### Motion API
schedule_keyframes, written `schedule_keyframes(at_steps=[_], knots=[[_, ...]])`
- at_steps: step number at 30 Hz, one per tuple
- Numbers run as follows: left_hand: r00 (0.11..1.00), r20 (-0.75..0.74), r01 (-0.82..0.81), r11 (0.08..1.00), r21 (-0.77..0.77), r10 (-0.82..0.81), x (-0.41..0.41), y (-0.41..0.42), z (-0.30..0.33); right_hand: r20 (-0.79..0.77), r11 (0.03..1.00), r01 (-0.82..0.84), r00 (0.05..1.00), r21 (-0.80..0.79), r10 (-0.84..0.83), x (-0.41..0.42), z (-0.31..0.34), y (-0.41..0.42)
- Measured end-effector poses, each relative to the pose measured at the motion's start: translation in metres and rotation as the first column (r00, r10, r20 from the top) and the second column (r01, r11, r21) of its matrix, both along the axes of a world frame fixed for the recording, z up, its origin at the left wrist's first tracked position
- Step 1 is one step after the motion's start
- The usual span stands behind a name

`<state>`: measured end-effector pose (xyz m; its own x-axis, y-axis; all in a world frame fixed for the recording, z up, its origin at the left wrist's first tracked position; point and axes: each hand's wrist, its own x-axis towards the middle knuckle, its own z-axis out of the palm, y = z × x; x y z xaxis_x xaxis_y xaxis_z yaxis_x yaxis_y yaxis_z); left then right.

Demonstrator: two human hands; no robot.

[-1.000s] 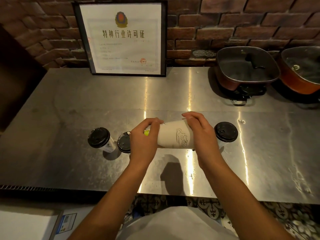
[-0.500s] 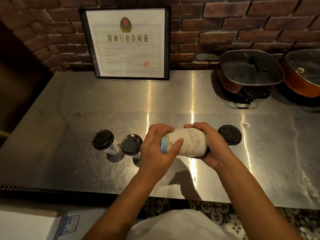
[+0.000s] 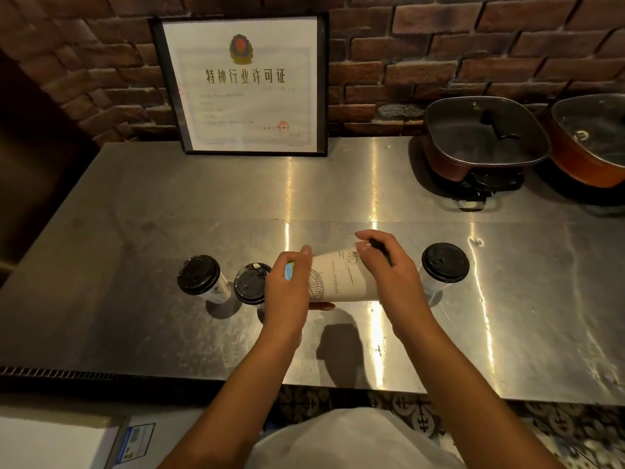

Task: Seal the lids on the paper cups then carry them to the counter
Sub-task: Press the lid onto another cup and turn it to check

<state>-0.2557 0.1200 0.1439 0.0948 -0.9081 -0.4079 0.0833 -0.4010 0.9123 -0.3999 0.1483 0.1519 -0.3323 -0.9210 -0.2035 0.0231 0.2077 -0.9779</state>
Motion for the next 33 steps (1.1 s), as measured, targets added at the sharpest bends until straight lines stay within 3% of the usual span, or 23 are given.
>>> schedule_keyframes(at_steps=[5,8,10,12,13,14,16,18,22,25,33], knots=[[0.989,-0.140,-0.028,0.998,0.054,0.035,0.005,-0.002,0.000,0.093,0.977,-0.194,0.978,0.084,0.186,-0.016,0.005,0.000],[0.998,-0.060,0.030,0.999,-0.019,-0.031,0.006,-0.003,-0.001,0.085,0.967,-0.227,0.972,0.111,0.219,-0.022,0.010,0.002],[0.968,0.233,0.131,0.976,-0.176,-0.088,0.009,-0.003,-0.003,0.060,0.977,-0.185,0.982,0.105,0.180,-0.026,0.010,0.003],[0.805,0.593,0.284,0.899,-0.332,-0.035,0.015,-0.003,-0.003,-0.026,0.986,-0.125,0.991,0.106,0.128,-0.029,0.006,0.002],[0.755,0.656,0.329,0.863,-0.383,0.004,0.016,-0.002,-0.002,-0.086,0.989,-0.102,0.990,0.111,0.112,-0.031,0.004,0.002],[0.751,0.660,0.363,0.843,-0.397,-0.013,0.015,-0.001,0.001,-0.142,0.989,-0.094,0.984,0.118,0.111,-0.031,0.002,0.002],[0.833,0.529,0.402,0.835,-0.375,-0.163,0.008,0.000,0.009,-0.198,0.985,-0.125,0.969,0.121,0.147,-0.028,0.000,0.002],[0.849,0.449,0.454,0.821,-0.346,-0.280,0.003,-0.001,0.009,-0.189,0.978,-0.182,0.962,0.098,0.198,-0.024,-0.003,0.003],[0.868,0.365,0.450,0.843,-0.294,-0.336,0.003,-0.010,-0.002,0.112,0.984,-0.178,0.978,0.025,0.174,-0.026,-0.006,0.007],[0.897,0.272,0.420,0.863,-0.280,-0.348,0.010,-0.011,0.001,0.328,0.978,-0.208,0.924,0.003,0.196,-0.038,-0.011,0.010],[0.898,0.255,0.416,0.881,-0.227,-0.358,0.008,-0.006,-0.021,0.318,0.965,-0.240,0.928,0.108,0.195,-0.036,-0.025,0.009]])
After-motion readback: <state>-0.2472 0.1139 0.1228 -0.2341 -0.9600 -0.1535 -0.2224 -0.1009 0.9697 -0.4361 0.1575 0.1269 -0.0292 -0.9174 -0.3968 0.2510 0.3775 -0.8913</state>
